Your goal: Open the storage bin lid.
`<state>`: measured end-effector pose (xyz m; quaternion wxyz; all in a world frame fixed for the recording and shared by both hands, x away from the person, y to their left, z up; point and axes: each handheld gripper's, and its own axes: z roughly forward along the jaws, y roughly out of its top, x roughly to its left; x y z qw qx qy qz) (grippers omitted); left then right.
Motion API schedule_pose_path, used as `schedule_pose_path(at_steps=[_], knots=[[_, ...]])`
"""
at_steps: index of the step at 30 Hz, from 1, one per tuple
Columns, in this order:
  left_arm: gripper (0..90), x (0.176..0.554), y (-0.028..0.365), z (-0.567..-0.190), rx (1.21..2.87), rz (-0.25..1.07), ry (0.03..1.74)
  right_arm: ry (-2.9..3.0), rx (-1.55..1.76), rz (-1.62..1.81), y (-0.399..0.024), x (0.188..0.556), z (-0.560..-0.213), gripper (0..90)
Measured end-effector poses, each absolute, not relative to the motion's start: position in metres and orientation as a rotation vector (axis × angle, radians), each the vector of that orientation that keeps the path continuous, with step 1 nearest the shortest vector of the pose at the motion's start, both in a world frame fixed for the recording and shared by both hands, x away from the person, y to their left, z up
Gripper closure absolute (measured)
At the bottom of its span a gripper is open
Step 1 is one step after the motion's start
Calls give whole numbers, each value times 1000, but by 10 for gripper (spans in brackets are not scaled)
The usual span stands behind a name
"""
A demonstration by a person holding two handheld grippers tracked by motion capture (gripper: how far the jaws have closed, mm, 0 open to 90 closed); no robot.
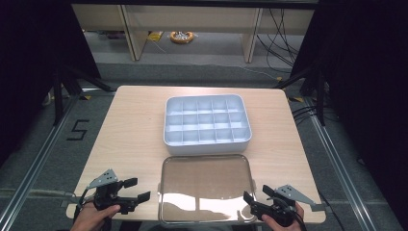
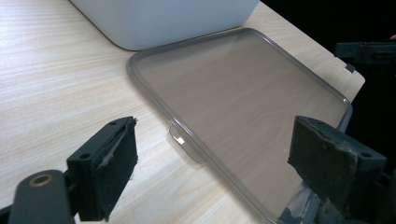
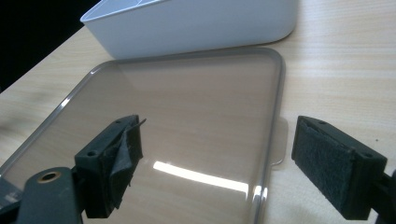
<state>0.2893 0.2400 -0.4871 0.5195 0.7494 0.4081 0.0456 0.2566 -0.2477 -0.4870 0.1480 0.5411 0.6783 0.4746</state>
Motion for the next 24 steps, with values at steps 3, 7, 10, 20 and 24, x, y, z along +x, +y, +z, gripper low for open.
schedule_pose_path(at_steps=[3, 7, 10, 20, 24], knots=[[144, 285, 241, -488, 1770, 114, 996, 1932, 1566, 1400, -244, 255, -488, 171], [144, 278, 241, -488, 1769, 123, 1006, 1940, 1547, 1407, -243, 251, -488, 171], [144, 275, 240, -487, 1772, 135, 983, 1931, 1551, 1405, -241, 247, -488, 173], [144, 264, 238, -486, 1797, 168, 964, 1937, 1519, 1419, -240, 242, -489, 173], [145, 264, 238, -487, 1790, 166, 972, 1930, 1576, 1435, -238, 239, -487, 173]])
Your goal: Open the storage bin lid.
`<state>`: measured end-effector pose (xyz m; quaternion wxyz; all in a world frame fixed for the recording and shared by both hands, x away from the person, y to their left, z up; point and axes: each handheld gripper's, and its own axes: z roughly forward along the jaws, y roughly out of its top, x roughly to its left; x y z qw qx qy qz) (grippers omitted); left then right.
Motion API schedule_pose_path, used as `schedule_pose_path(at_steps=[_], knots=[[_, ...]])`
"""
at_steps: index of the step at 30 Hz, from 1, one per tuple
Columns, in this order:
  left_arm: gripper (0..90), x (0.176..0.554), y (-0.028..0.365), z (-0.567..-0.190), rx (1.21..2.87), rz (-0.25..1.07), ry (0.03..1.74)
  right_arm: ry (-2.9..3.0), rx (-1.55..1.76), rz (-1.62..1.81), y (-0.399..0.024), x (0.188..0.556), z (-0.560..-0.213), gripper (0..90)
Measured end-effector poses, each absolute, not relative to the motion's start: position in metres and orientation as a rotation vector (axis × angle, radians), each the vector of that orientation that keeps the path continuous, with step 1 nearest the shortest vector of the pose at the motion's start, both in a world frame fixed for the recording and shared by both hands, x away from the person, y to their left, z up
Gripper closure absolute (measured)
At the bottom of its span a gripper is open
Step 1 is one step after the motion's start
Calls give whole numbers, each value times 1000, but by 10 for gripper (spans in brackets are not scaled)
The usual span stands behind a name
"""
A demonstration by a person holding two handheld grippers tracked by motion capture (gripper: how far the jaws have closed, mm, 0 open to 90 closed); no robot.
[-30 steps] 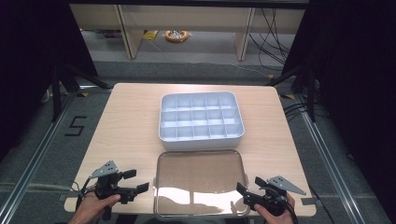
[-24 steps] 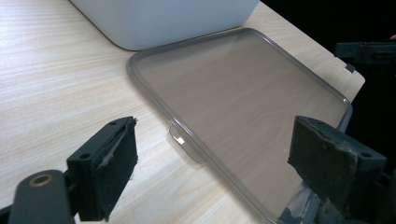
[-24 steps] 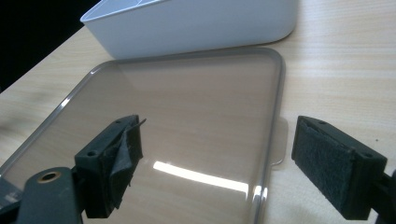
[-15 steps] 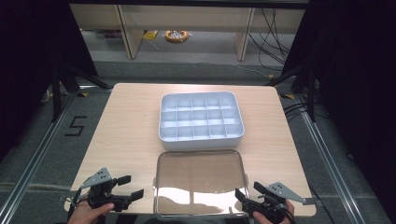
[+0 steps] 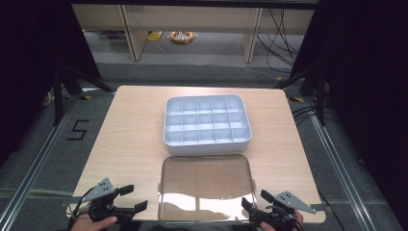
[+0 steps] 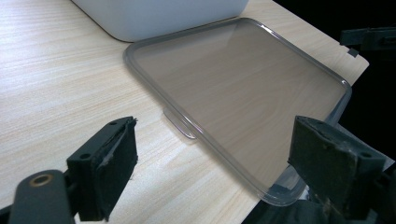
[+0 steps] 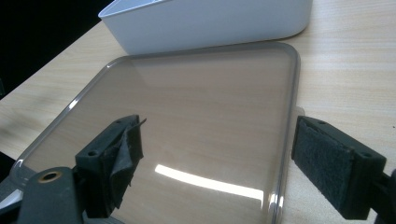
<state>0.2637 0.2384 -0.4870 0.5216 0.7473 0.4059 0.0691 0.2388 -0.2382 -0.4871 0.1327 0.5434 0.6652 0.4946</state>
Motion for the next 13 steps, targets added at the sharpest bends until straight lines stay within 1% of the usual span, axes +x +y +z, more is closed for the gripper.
schedule_pose_path(at_steps=[1, 4, 5, 8, 9, 13], knots=[[145, 264, 239, -487, 1797, 165, 973, 1926, 1580, 1454, -238, 238, -487, 173], [144, 264, 239, -487, 1802, 172, 983, 1943, 1528, 1372, -243, 241, -487, 173], [144, 264, 239, -487, 1801, 173, 985, 1933, 1545, 1427, -242, 241, -488, 173], [145, 264, 239, -488, 1794, 170, 995, 1931, 1624, 1393, -241, 239, -487, 175], [147, 264, 239, -488, 1792, 162, 994, 1935, 1561, 1397, -244, 241, -489, 176], [183, 265, 238, -490, 1825, 171, 996, 1933, 1566, 1416, -244, 245, -492, 179]])
